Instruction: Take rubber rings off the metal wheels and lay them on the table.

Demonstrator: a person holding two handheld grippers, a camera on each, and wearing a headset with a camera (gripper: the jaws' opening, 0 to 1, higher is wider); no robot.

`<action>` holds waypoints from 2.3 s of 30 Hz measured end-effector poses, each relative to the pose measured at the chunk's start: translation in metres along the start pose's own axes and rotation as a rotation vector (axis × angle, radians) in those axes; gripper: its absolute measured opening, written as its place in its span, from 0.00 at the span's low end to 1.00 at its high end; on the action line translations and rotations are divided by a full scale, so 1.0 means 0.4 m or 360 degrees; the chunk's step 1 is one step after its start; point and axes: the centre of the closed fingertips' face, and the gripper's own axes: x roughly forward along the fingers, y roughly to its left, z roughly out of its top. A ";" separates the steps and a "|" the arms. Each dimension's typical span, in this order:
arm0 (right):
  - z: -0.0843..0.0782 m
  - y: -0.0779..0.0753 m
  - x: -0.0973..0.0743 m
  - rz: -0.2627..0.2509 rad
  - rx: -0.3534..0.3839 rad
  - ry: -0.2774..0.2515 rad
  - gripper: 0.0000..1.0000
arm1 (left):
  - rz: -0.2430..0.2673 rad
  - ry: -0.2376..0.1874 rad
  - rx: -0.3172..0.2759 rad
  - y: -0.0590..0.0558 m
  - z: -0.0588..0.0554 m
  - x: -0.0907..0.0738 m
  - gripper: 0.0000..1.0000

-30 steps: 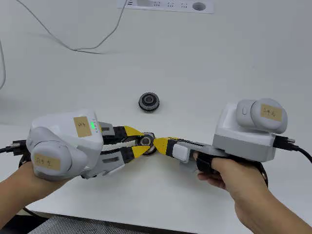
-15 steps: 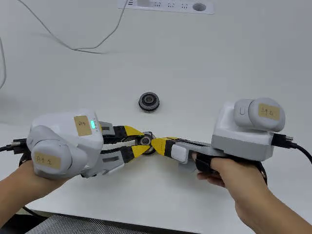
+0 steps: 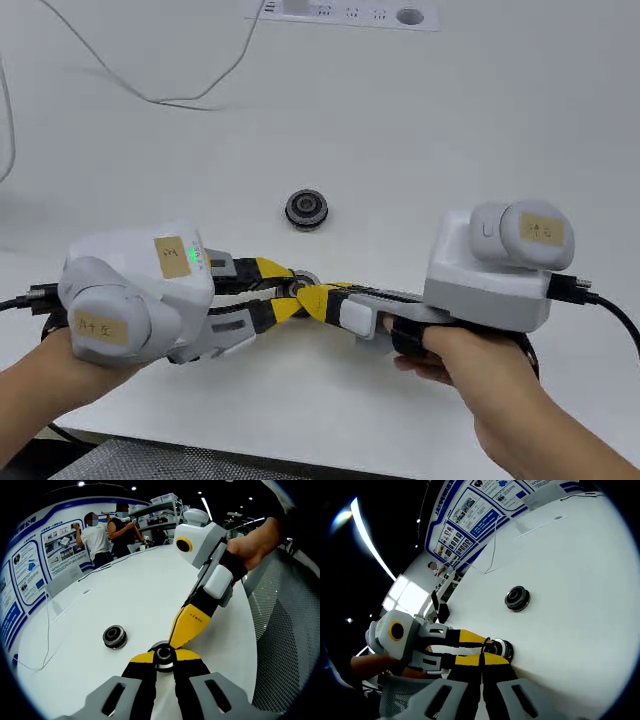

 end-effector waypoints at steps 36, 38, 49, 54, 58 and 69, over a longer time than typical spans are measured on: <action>0.030 0.003 -0.003 0.0032 0.0182 -0.0113 0.01 | 0.0172 -0.0089 -0.0112 0.049 0.044 -0.067 0.31; 0.033 0.011 -0.001 0.0053 0.0192 -0.0119 0.01 | 0.0206 -0.0085 -0.0112 0.057 0.043 -0.072 0.33; 0.035 0.028 0.007 0.0110 0.0233 -0.0116 0.01 | 0.0265 -0.0126 -0.0157 0.058 0.059 -0.106 0.37; 0.064 0.014 -0.014 0.0086 0.0247 -0.0179 0.01 | 0.0277 -0.0124 -0.0179 0.059 0.059 -0.114 0.39; 0.094 -0.020 -0.040 0.0027 0.0255 -0.0251 0.02 | 0.0269 -0.0147 -0.0219 0.054 0.063 -0.117 0.43; 0.122 -0.138 -0.115 -0.0208 0.0371 -0.0399 0.02 | 0.0290 -0.0221 -0.0288 0.062 0.085 -0.129 0.51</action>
